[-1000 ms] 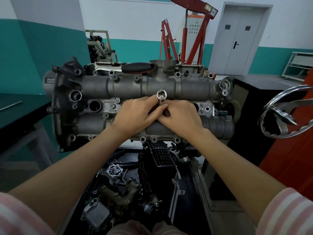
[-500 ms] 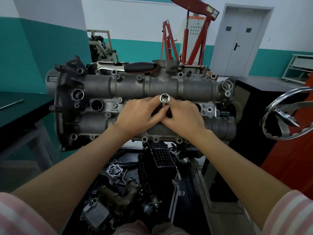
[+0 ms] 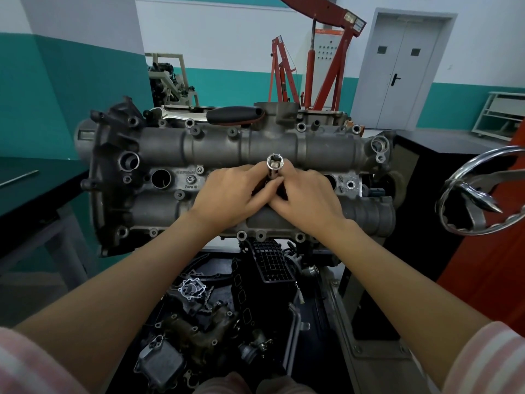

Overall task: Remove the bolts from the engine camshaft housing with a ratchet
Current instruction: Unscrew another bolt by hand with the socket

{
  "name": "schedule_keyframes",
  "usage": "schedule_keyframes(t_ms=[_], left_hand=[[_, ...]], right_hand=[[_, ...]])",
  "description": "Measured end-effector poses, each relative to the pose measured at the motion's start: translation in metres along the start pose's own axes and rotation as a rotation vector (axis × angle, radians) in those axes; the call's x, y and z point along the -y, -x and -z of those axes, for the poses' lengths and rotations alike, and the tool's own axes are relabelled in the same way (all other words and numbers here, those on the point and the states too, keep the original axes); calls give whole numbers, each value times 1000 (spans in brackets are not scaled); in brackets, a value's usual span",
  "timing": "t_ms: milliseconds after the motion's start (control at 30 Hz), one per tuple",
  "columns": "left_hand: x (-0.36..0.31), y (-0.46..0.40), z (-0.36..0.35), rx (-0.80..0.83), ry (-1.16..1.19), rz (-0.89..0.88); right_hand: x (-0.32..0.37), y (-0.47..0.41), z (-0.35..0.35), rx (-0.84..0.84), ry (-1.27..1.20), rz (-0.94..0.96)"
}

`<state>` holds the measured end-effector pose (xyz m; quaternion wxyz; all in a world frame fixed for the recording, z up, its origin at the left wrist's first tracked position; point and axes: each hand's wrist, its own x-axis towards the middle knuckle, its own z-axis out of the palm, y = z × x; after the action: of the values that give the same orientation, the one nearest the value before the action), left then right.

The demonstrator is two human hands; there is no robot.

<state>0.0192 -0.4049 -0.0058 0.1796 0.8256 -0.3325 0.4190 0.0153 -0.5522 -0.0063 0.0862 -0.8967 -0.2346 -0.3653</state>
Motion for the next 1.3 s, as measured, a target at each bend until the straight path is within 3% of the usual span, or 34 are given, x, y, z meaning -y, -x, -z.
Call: schedule_keyframes(t_ms=[1300], left_hand=[[2,0,-1,49,-11,37]], right_hand=[[0,0,2,26,-20,-27]])
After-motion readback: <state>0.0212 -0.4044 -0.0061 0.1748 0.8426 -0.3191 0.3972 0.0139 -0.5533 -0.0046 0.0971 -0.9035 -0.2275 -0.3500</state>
